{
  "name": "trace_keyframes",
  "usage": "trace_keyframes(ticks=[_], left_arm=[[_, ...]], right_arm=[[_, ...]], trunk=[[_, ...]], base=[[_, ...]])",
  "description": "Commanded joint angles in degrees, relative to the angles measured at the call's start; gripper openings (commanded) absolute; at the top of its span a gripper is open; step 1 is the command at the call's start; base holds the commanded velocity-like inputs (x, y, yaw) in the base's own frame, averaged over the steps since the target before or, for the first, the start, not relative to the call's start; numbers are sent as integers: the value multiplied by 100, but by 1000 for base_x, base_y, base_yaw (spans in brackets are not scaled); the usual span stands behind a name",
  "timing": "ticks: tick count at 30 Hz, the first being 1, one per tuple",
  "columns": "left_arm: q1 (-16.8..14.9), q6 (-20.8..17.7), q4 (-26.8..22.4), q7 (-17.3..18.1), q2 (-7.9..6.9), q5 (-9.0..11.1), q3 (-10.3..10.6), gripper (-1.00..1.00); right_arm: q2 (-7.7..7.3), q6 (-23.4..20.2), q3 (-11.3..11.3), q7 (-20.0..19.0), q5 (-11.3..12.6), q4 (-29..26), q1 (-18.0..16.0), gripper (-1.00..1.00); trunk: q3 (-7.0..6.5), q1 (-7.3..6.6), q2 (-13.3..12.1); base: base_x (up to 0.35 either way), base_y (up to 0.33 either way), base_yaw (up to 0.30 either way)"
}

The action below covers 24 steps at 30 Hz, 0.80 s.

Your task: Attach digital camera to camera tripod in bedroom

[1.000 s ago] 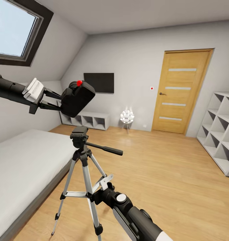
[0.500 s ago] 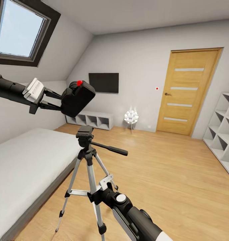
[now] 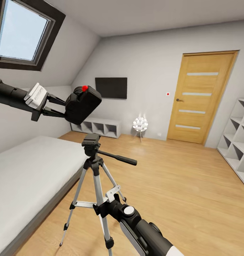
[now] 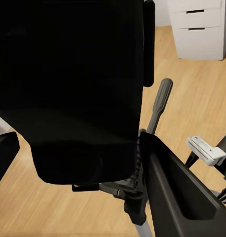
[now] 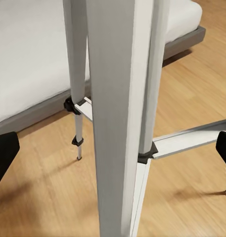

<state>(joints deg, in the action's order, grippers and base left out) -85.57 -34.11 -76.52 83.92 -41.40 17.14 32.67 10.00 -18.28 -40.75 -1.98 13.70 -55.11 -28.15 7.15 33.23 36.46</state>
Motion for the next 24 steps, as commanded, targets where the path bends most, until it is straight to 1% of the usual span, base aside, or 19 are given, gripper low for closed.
trace_keyframes(ticks=[1,9,19,24], left_arm=[[-13,-31,1,2,-9,26,20,-100],[-6,-15,2,2,-9,26,19,-100],[-10,-8,-3,2,-9,26,20,-100],[-9,-6,-3,2,-9,26,20,-100]], right_arm=[[0,-27,-3,-4,23,-6,-6,100],[0,-27,-3,-4,29,-2,-9,100],[0,2,-15,-11,109,140,-27,100],[0,178,-20,-11,137,295,-56,100]], trunk=[[11,2,10],[11,2,10],[11,2,10],[11,2,10]], base=[[0,0,10],[0,0,63],[0,0,38],[0,0,9]])
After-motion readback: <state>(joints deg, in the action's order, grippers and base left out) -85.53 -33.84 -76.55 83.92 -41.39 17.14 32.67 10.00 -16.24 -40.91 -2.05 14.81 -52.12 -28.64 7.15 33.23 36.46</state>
